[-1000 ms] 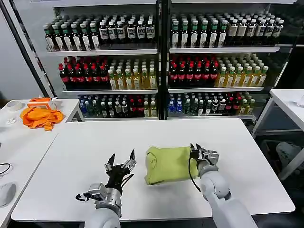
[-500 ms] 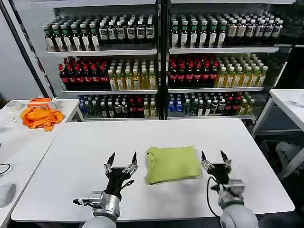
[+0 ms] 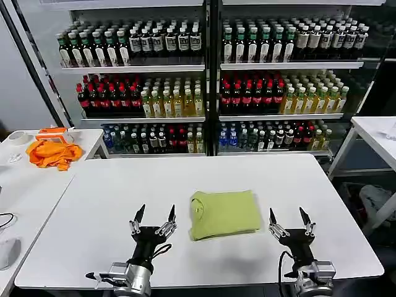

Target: Fold and organize the clothes.

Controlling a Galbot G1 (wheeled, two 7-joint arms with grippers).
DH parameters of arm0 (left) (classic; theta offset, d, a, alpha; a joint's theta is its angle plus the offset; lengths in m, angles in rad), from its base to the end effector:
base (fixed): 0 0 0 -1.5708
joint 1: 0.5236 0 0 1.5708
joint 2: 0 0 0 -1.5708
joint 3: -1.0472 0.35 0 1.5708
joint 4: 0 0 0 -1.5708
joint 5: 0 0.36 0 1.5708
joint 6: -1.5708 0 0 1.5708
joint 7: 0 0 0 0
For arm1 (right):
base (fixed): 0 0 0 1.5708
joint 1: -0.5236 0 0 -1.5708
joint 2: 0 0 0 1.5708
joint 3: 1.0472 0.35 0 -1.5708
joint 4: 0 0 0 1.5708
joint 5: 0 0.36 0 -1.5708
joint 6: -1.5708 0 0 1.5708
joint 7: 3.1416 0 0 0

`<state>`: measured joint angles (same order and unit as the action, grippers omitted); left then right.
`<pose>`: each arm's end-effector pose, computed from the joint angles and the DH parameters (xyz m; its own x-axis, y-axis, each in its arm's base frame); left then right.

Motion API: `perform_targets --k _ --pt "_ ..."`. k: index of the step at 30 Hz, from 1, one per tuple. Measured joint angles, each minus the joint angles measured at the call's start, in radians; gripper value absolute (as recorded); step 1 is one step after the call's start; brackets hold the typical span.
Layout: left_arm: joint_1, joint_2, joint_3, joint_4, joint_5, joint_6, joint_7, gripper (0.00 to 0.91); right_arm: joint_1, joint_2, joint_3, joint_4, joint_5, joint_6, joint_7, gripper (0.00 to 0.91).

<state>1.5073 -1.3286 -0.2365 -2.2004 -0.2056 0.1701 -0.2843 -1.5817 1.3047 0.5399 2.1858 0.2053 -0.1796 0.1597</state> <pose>0.1818 -0.0469 -0.2617 -0.9903 0.1121 0.0823 0.1033 0.9891 -0.1045 0.1837 -0.0420 -0.2668 -0.9939 0.0265 0.1067 0.0213 0.9985 -0.0495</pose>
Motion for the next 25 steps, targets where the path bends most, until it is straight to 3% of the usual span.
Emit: perform_targets --k 25 --pt "0.081 0.014 -0.022 -0.075 0.006 0.000 0.007 0.907 -0.087 0.015 0.025 0.099 -0.071 0.024 0.013 0.907"
